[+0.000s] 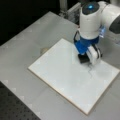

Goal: Erasing curve lines

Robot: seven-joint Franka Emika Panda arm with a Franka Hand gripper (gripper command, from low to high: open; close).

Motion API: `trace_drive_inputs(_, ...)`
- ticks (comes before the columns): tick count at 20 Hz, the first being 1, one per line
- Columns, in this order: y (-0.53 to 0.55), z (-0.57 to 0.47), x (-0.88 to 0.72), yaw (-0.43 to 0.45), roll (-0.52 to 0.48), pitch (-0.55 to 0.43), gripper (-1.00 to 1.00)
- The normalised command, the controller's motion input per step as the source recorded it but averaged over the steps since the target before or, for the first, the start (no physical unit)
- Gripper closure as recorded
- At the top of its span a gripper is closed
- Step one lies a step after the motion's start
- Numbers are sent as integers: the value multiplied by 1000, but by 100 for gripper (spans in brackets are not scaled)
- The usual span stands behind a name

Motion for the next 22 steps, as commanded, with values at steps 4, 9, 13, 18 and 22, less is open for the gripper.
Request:
trace_drive_inputs(4, 47, -165, -221, -97, 153, -265, 100)
trace_drive_inputs(9, 82, -192, -169, -84, 110, -229, 100)
trace_drive_inputs(13, 140, -224, -93, -91, 70, -208, 100)
trace_drive_inputs(18, 166, -227, -82, -117, 58, -174, 100)
trace_drive_inputs(22, 181, -300, -100, -148, 61, -150, 100)
